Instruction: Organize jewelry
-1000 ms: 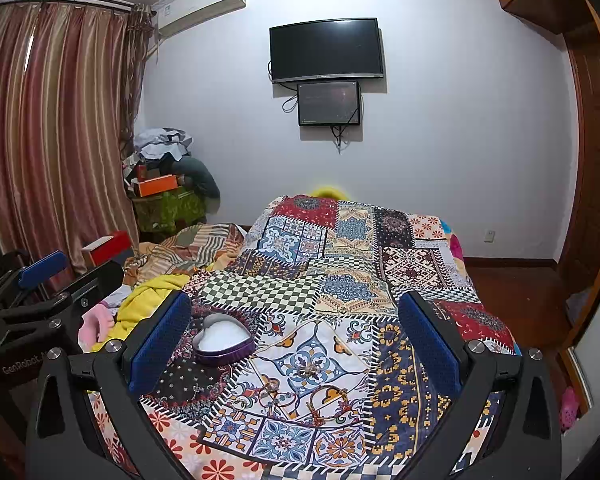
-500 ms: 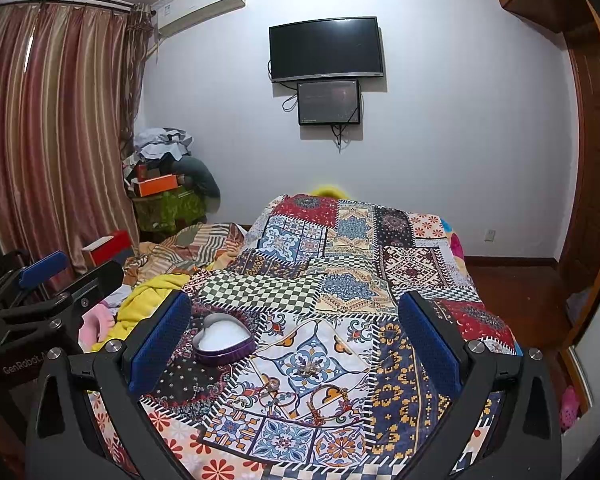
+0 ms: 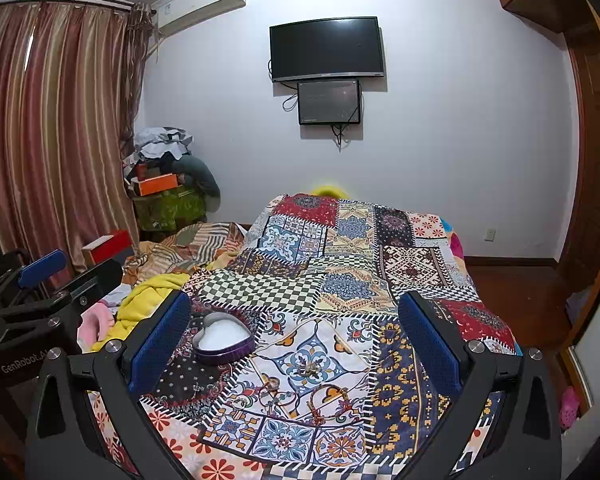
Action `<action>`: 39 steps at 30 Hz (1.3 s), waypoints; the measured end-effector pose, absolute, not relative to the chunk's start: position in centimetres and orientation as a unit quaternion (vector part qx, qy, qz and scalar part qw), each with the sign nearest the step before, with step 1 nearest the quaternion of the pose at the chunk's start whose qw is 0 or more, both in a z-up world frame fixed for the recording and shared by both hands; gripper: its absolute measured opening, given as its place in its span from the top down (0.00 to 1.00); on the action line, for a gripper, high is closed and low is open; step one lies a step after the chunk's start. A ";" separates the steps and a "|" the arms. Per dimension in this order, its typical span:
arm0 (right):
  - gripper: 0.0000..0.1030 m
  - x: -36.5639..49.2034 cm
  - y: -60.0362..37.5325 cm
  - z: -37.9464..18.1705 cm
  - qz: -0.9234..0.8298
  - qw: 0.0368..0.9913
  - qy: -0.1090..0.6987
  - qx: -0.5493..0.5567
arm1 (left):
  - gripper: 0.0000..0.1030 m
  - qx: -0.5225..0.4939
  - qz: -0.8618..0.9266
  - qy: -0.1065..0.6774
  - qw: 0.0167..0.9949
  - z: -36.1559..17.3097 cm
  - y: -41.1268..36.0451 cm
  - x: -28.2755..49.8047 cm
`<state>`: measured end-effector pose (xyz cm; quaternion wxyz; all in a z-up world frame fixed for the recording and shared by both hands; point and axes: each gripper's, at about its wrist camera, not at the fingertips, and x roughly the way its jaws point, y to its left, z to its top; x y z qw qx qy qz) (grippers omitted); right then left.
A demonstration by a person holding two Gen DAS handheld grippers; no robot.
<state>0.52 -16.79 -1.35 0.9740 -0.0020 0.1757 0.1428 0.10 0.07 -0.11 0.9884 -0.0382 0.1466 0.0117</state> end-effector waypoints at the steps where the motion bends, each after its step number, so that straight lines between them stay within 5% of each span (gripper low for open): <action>1: 0.00 0.5 -16.8 -1.3 0.143 0.974 0.176 -0.002 | 0.00 -0.038 0.012 0.147 0.988 -0.1 0.1 0.1; 39: 0.00 3.8 -17.8 -5.2 0.125 0.964 0.235 -0.021 | 0.00 -0.052 0.012 0.199 0.978 -2.9 0.7 3.6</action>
